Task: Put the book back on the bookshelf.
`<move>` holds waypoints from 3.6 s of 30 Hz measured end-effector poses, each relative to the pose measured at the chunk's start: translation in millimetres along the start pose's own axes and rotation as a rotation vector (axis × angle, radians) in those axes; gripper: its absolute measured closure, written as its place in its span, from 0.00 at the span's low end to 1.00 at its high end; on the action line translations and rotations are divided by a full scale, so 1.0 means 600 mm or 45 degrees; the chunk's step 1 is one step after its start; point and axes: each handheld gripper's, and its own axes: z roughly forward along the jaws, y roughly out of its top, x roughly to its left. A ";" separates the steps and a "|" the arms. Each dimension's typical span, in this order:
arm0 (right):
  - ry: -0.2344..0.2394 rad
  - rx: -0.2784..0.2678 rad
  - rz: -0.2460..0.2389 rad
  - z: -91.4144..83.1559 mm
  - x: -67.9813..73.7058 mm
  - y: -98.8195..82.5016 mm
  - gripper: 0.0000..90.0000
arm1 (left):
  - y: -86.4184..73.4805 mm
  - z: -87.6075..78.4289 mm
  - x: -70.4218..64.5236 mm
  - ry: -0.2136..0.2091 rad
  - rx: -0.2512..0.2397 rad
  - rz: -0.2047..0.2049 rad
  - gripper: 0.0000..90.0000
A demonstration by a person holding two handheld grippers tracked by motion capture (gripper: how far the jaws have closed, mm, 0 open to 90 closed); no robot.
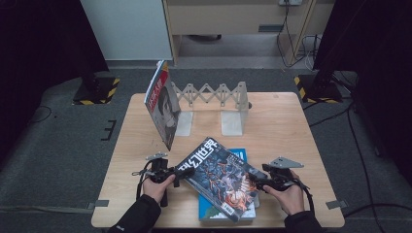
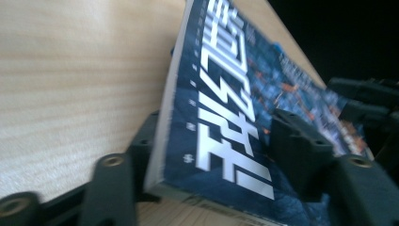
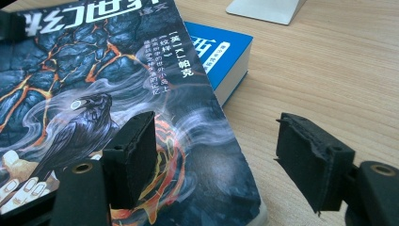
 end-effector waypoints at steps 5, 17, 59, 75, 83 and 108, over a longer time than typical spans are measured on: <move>-0.004 -0.002 0.001 0.000 -0.002 0.000 0.33 | 0.007 -0.015 -0.011 -0.046 -0.049 0.001 0.57; -0.006 -0.005 0.012 -0.001 -0.003 -0.001 0.33 | 0.011 -0.009 -0.037 -0.116 0.028 0.038 0.68; -0.155 -0.068 0.091 -0.037 -0.054 0.005 0.31 | 0.118 -0.055 -0.157 -0.152 -0.153 0.125 0.89; -0.200 -0.046 0.091 -0.040 -0.071 -0.001 0.31 | 0.163 -0.070 -0.207 -0.144 -0.171 0.253 0.91; -0.215 -0.038 0.095 -0.042 -0.078 -0.003 0.31 | 0.184 -0.084 -0.232 -0.154 -0.191 0.306 0.91; -0.249 0.028 0.085 -0.038 -0.107 -0.019 0.29 | 0.263 -0.166 -0.233 0.064 -0.372 0.396 0.91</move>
